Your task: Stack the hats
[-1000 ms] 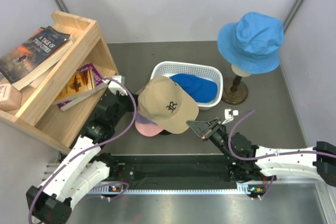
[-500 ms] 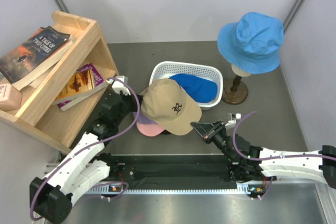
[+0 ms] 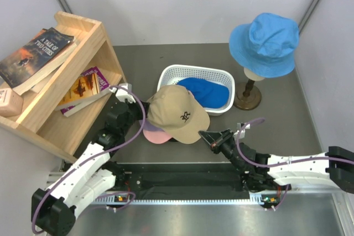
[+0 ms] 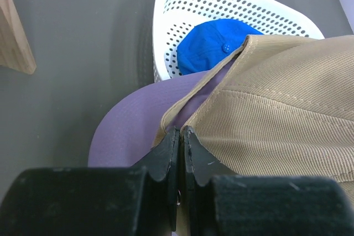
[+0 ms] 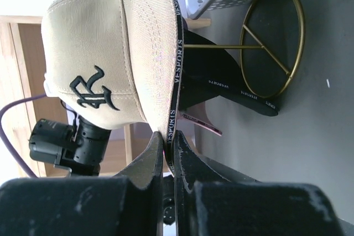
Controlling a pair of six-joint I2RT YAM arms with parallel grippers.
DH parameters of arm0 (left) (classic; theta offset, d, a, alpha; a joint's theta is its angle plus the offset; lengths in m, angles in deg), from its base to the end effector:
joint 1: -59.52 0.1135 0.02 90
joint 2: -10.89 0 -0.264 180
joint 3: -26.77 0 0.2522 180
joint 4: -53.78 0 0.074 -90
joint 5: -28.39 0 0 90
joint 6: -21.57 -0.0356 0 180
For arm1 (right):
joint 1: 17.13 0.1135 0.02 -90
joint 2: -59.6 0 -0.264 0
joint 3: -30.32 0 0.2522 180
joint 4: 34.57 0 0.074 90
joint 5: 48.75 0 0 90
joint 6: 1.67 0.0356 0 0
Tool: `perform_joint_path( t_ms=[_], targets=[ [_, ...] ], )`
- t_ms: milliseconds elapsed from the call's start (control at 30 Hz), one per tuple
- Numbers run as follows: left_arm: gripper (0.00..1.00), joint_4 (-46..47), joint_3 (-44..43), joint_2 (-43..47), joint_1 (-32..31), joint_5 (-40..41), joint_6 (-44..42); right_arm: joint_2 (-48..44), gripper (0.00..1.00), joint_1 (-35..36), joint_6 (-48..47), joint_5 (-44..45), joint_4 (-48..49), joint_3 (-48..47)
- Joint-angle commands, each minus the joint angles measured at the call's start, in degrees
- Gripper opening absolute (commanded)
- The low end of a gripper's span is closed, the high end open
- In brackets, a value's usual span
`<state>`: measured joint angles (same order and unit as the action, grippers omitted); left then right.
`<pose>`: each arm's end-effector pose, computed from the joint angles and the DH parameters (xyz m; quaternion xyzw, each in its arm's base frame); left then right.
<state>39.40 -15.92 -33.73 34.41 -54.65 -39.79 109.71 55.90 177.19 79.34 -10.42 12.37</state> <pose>0.1730 -0.0763 0.2597 -0.0610 0.7973 -0.2272 0.5559 0.0692 0.1516 0.1676 0.3103 0.6772 0.5736 0.3408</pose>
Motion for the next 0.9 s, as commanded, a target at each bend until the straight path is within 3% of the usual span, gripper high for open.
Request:
perform_joint_path(
  t_ms=[0,33,67,133,167,233,300,333,367,467,567,733,867],
  targets=[
    [0.14,-10.87,-1.55,0.50,0.32,5.16,-2.01,2.63,0.00,1.58,0.26,3.31,-13.03,2.87],
    [0.23,-11.50,-2.61,1.11,0.32,5.25,-2.45,2.63,0.00,1.85,-0.09,3.48,-13.47,2.43],
    [0.43,-12.38,-3.84,1.46,0.32,5.17,-2.80,2.19,0.00,2.20,-1.22,4.18,-14.26,1.56],
    [0.59,-13.78,-7.62,2.16,0.32,5.08,-3.77,1.66,0.00,2.55,-2.45,4.98,-15.93,0.67],
    [0.72,-14.31,-8.68,2.52,0.32,4.91,-4.12,1.14,0.00,2.81,-3.68,5.68,-16.63,-0.37],
    [0.80,-14.32,-11.93,2.70,0.32,3.77,-4.47,0.43,0.00,2.99,-5.00,6.56,-19.35,-1.35],
    [0.87,-12.75,-13.51,2.70,0.32,2.01,-4.91,-0.45,0.16,3.60,-5.80,8.31,-22.08,-2.93],
    [0.88,-10.91,-13.96,2.00,0.23,1.22,-4.91,-0.97,0.26,3.78,-6.24,8.84,-23.22,-3.19],
    [0.88,-10.28,-14.48,1.56,0.23,-0.18,-5.17,-2.11,0.45,4.22,-7.55,9.72,-23.58,-3.72],
    [0.91,-8.00,-17.30,-1.08,0.14,-2.03,-5.53,-4.57,0.67,5.62,-8.88,12.09,-27.00,-4.60],
    [0.91,-4.23,-19.41,-2.75,-0.21,-2.48,-5.53,-7.20,0.72,8.51,-8.97,16.47,-34.10,-6.36],
    [0.92,-0.96,-22.04,-6.09,-1.35,-2.74,-5.62,-8.62,0.74,14.23,-6.07,25.01,-46.07,-9.69],
    [0.92,3.25,-23.01,-8.55,-3.28,-5.20,-5.88,-8.45,0.75,16.70,-9.04,32.20,-53.45,-15.14]
  ],
)
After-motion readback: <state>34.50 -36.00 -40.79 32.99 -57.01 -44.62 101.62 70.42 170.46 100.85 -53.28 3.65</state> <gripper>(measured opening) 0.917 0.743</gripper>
